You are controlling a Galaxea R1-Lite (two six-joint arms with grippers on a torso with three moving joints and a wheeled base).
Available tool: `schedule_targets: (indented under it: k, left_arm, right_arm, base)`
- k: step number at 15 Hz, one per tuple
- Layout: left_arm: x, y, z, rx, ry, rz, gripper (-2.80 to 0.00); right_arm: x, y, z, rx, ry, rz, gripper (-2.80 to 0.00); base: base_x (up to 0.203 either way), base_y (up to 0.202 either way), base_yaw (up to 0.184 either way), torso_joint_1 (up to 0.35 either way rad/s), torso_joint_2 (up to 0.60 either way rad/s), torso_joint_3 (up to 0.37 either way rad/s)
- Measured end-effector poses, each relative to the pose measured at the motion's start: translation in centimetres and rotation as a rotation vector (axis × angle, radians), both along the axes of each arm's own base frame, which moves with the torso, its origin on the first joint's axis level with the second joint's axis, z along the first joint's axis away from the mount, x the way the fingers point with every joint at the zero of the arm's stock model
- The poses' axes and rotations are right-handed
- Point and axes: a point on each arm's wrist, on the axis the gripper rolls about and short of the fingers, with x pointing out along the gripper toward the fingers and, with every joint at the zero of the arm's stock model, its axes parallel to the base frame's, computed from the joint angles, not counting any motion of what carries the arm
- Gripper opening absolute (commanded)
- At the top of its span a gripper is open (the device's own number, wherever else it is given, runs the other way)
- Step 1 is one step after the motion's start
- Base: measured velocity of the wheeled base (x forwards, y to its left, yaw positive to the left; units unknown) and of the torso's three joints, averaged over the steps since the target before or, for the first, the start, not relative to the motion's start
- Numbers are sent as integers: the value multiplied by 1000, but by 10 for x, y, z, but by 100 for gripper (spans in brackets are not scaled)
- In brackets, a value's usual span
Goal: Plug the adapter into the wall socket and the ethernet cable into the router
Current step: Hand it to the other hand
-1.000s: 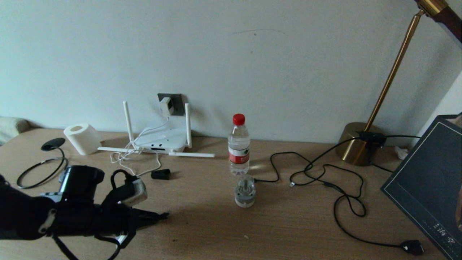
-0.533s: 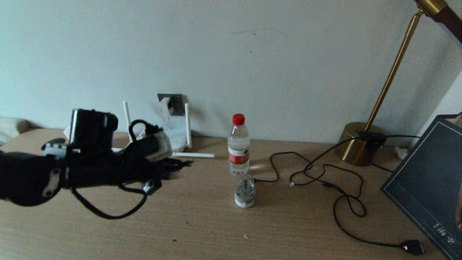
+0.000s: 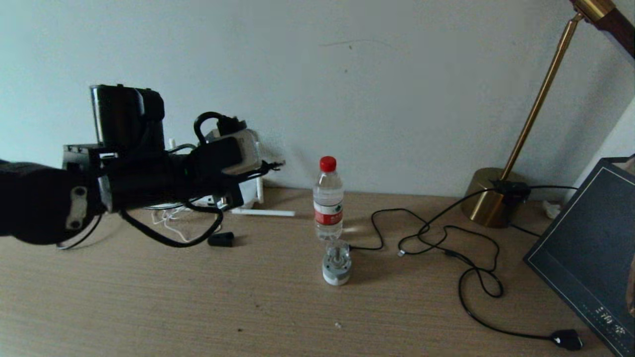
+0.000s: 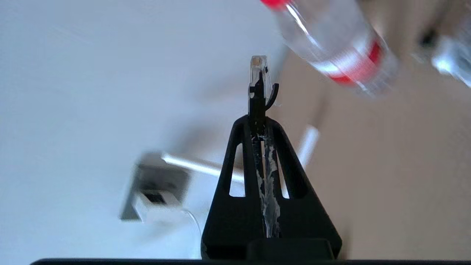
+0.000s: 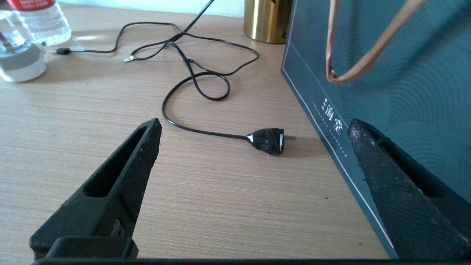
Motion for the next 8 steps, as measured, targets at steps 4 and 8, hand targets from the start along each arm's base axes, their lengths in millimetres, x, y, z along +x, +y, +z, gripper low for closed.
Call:
schedule_targets:
  k: [4, 8]
  left_arm:
    - [-7, -17, -11, -78, -5, -48, -280]
    - [-32, -45, -17, -130, 59, -165, -280]
  right_arm:
    - [-12, 1, 48, 19, -90, 50, 0]
    - [19, 7, 127, 130, 52, 329, 0]
  base:
    - [0, 0, 0, 0, 0, 0]
    - [0, 0, 0, 0, 0, 0]
